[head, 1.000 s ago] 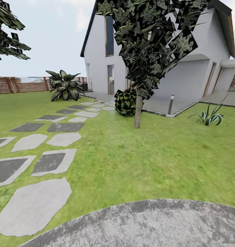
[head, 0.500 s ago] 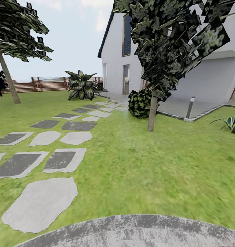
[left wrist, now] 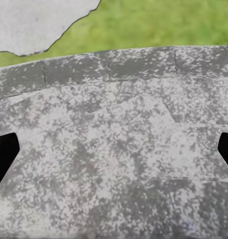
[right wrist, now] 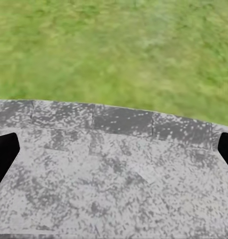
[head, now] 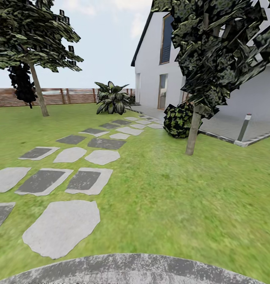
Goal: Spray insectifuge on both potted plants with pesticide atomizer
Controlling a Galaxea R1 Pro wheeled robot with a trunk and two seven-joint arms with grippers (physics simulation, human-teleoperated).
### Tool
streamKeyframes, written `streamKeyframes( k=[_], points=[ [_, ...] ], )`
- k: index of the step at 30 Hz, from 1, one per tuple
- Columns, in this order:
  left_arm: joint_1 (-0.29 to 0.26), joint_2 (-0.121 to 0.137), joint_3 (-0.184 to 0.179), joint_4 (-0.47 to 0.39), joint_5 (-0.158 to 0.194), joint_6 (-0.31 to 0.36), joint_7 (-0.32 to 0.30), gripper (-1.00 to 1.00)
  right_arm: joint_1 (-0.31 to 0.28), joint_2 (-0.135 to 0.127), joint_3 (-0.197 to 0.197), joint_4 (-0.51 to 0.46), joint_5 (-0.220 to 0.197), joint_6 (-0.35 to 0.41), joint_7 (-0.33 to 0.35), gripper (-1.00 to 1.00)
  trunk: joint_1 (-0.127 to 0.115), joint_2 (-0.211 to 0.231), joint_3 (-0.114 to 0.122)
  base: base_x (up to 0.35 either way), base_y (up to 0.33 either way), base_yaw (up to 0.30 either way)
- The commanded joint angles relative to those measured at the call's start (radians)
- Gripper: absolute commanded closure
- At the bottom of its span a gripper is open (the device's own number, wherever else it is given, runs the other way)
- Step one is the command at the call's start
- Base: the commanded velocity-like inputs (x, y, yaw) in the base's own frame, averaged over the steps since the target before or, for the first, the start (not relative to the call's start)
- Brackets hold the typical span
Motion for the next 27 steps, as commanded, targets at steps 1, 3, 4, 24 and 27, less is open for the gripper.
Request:
streamKeyframes(
  k=[1,3,4,24,27],
  points=[
    [-0.001,-0.001,0.003,0.001,0.0,-0.004,0.0,-1.0,-0.001,0.0,-0.001,0.0,0.0,-0.003,0.0,-1.0,0.0,-0.001,-0.001,0.004,-0.002,0.279],
    [-0.002,-0.002,0.004,0.001,0.001,-0.003,0.0,-1.0,-0.001,0.0,-0.003,0.0,0.0,-0.003,0.0,-1.0,0.0,-0.001,-0.001,0.002,-0.001,0.279],
    [-0.002,-0.002,0.005,0.0,0.001,-0.003,0.001,-1.0,-0.001,-0.001,-0.005,0.0,0.0,-0.003,0.0,-1.0,0.0,-0.001,-0.001,0.001,-0.001,0.279],
    [-0.021,-0.014,0.097,-0.074,0.001,-0.006,0.072,-1.0,-0.001,-0.009,-0.02,-0.042,-0.003,-0.003,-0.005,-1.0,0.0,-0.001,-0.001,0.0,0.0,0.279],
    [-0.016,-0.011,0.1,-0.072,0.003,-0.011,0.072,-1.0,-0.001,-0.009,-0.019,-0.039,0.0,-0.003,-0.005,-1.0,0.0,-0.001,-0.001,0.0,0.0,0.279]
  ],
)
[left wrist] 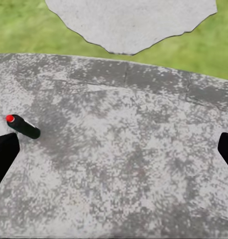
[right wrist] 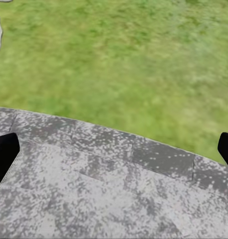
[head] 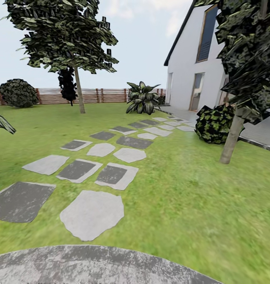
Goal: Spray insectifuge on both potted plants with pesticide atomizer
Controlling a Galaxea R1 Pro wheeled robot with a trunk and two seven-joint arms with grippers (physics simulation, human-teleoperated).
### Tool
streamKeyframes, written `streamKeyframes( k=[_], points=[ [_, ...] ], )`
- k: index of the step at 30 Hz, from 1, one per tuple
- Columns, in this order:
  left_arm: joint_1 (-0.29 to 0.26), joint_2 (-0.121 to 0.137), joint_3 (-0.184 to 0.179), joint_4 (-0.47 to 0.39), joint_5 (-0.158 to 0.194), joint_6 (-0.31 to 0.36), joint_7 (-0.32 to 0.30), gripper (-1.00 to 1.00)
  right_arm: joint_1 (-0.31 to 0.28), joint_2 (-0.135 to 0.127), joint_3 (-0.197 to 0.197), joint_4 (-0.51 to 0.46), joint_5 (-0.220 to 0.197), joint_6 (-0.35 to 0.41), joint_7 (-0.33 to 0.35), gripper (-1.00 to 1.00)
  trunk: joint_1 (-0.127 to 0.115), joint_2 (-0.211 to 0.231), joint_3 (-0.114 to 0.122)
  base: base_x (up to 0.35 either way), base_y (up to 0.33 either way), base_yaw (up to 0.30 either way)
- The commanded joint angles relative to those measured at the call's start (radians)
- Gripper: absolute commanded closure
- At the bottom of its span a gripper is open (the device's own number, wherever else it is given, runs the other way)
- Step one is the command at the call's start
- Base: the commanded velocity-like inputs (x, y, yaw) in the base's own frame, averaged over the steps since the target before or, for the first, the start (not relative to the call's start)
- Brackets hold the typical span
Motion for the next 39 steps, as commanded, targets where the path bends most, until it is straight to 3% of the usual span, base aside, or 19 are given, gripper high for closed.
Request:
streamKeyframes(
  k=[1,17,39],
  points=[
    [0.0,0.002,0.001,0.002,0.001,-0.007,0.002,-1.0,0.0,0.0,-0.001,0.001,0.001,-0.003,0.0,-1.0,0.0,-0.001,-0.001,0.0,0.0,0.279],
    [-0.002,0.005,0.0,0.005,-0.012,-0.016,0.001,-1.0,0.0,0.0,0.001,0.031,0.002,-0.003,0.0,-1.0,0.0,-0.001,-0.001,0.025,-0.012,0.279],
    [-0.003,0.005,-0.001,0.005,-0.01,-0.014,0.001,-1.0,0.0,0.002,0.007,0.031,0.002,-0.004,0.004,-1.0,0.0,-0.001,-0.001,0.209,-0.206,0.279]
  ],
)
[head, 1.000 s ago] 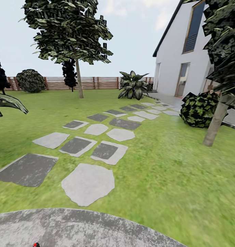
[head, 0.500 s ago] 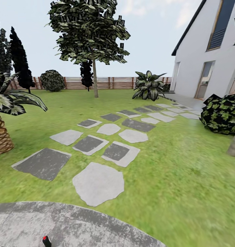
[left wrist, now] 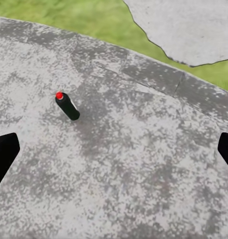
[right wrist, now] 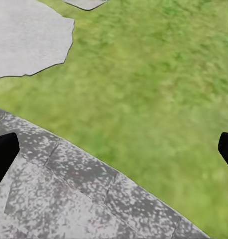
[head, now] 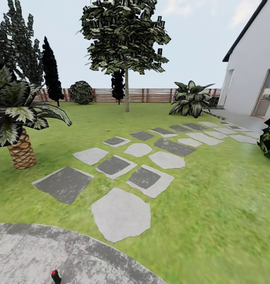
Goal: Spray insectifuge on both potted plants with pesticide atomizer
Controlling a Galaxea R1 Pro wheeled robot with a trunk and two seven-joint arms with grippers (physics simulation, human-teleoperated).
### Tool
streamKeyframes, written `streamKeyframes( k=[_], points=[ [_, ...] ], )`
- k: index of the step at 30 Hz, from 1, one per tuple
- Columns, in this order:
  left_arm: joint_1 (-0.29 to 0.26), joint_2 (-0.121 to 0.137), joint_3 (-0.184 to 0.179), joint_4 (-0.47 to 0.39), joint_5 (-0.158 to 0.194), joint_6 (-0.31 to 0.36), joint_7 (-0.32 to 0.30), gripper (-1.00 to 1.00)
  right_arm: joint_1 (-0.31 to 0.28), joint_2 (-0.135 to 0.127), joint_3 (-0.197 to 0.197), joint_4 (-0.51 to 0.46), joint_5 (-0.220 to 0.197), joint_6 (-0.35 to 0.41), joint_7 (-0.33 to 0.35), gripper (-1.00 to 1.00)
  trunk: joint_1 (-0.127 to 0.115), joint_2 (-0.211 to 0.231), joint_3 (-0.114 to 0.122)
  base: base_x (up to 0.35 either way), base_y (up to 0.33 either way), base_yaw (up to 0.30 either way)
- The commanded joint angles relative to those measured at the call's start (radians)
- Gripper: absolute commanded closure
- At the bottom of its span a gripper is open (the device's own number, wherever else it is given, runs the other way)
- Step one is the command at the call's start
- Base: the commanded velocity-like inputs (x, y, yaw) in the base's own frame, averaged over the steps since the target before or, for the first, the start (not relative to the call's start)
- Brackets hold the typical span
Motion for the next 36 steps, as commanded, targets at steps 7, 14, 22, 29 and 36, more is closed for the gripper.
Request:
streamKeyframes(
  k=[7,14,22,29,36],
  points=[
    [-0.001,0.0,0.001,0.001,0.0,-0.004,0.004,-1.0,0.0,0.001,-0.001,0.001,0.001,-0.002,0.001,-1.0,0.0,0.0,-0.001,0.205,-0.219,0.279],
    [-0.001,0.001,0.002,0.001,0.001,-0.004,0.004,-1.0,0.0,0.002,0.0,0.001,0.001,-0.002,0.001,-1.0,0.0,0.0,-0.001,0.21,-0.218,0.279],
    [-0.001,0.001,0.002,0.001,0.001,-0.004,0.004,-1.0,0.0,0.002,0.0,0.001,0.001,-0.002,0.001,-1.0,0.0,0.0,-0.001,0.225,-0.21,0.279],
    [-0.001,0.001,0.002,0.001,0.001,-0.004,0.004,-1.0,0.0,0.003,0.0,0.001,0.002,-0.002,0.001,-1.0,0.0,0.0,-0.001,0.226,-0.205,0.279],
    [-0.001,0.001,0.002,0.001,0.001,-0.004,0.004,-1.0,0.0,0.003,0.0,0.001,0.002,-0.002,0.001,-1.0,0.0,0.0,-0.001,0.226,-0.201,0.279]
  ],
)
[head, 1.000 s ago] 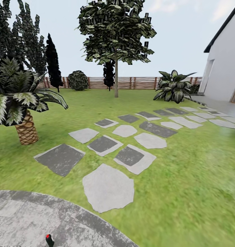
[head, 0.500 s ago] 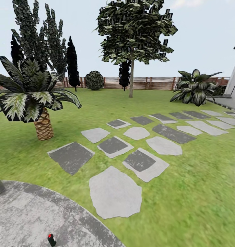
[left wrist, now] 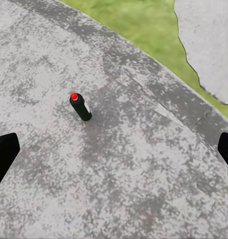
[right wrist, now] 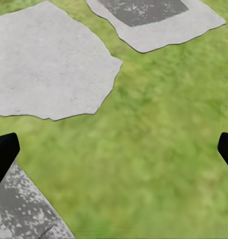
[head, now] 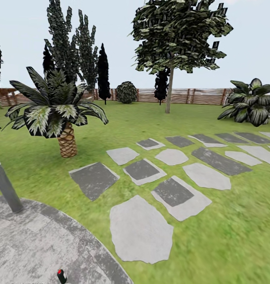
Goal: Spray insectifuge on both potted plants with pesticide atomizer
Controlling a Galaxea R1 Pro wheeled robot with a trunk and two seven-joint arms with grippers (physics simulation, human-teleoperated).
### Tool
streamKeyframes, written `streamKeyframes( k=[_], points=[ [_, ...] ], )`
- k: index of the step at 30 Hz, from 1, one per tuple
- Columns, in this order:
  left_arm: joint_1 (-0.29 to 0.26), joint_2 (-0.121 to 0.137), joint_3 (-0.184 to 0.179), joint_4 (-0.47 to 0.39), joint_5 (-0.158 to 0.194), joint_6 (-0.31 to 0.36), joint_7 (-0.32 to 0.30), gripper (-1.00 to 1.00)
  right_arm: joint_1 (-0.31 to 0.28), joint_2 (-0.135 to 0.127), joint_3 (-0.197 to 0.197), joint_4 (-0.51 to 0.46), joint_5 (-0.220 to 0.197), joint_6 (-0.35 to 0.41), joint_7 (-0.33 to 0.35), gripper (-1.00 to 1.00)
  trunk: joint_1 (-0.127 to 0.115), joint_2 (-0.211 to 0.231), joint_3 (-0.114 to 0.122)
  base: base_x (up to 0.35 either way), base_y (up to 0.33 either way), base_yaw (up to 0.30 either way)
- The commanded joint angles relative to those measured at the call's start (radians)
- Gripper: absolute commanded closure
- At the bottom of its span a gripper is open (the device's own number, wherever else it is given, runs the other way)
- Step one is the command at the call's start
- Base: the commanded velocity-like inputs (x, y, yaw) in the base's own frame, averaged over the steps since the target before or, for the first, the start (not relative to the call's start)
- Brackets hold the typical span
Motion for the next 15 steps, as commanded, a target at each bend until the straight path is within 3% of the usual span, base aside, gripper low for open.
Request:
streamKeyframes(
  k=[1,6,15],
  points=[
    [-0.001,0.0,0.0,0.001,-0.001,-0.004,0.003,-1.0,0.0,0.0,-0.001,0.001,0.001,-0.003,0.0,-1.0,0.0,0.0,-0.001,0.226,-0.203,0.279],
    [-0.001,0.0,0.001,0.013,-0.001,-0.004,0.003,-1.0,0.0,0.0,-0.001,0.001,0.0,-0.003,0.0,-1.0,0.0,0.0,-0.001,0.2,-0.184,0.279],
    [-0.001,0.0,0.001,0.016,0.001,-0.004,0.003,-1.0,0.0,0.0,-0.003,-0.002,0.0,-0.004,0.0,-1.0,0.0,0.0,-0.001,0.028,-0.024,0.279]
  ],
)
